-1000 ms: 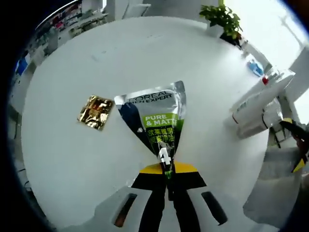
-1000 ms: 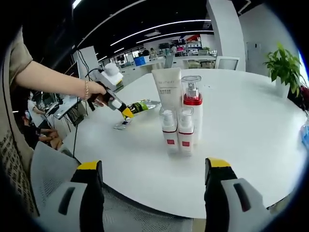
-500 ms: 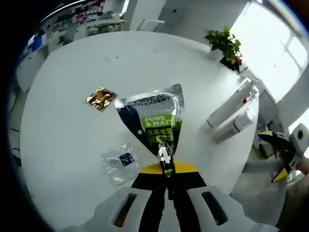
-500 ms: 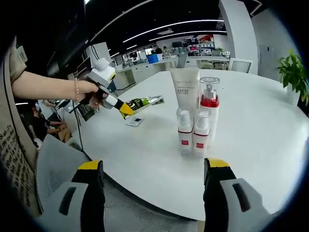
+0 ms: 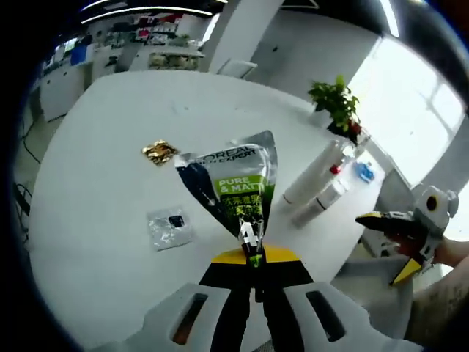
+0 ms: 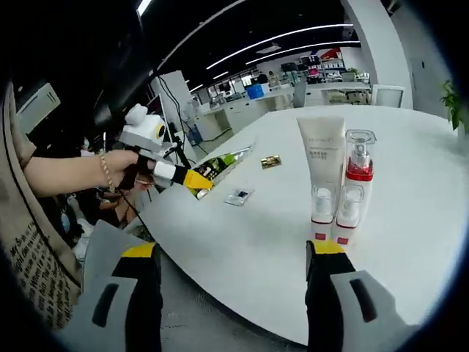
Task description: Arrange the skincare products in the storage area until every visible bottle or jar stands upright without overlapping.
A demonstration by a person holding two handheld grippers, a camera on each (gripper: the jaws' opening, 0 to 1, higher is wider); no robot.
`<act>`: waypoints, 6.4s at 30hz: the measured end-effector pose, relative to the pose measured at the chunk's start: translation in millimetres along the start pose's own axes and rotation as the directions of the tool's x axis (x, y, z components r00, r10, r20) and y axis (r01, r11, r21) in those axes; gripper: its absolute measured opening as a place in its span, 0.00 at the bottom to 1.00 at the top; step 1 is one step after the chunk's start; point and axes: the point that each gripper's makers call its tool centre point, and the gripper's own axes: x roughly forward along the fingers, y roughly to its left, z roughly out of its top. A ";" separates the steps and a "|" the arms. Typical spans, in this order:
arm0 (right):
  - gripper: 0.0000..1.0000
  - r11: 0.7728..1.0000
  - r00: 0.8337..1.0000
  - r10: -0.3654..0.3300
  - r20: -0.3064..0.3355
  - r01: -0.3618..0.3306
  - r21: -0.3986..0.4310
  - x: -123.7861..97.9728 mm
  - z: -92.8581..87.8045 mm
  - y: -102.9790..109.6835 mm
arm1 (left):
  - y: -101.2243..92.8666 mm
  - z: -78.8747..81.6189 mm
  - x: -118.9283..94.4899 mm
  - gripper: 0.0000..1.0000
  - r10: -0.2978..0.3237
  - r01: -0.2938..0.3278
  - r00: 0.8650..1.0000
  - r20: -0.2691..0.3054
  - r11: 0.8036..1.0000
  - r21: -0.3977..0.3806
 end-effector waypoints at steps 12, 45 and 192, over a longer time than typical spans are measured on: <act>0.75 0.985 0.986 0.133 0.100 -0.143 0.101 34.5 41.0 32.8 | -67.5 -18.4 -20.9 0.00 -0.086 0.078 0.991 0.103 0.994 0.074; 0.02 0.737 0.913 0.210 0.351 -0.384 0.556 15.3 77.9 23.9 | -87.1 2.0 -37.1 0.95 -0.278 0.279 0.941 0.190 0.960 0.024; 0.98 0.958 0.956 -0.250 0.153 0.221 0.184 -58.6 -17.7 -39.7 | -39.3 -75.2 92.4 0.00 -0.066 0.073 0.997 0.031 0.890 -0.450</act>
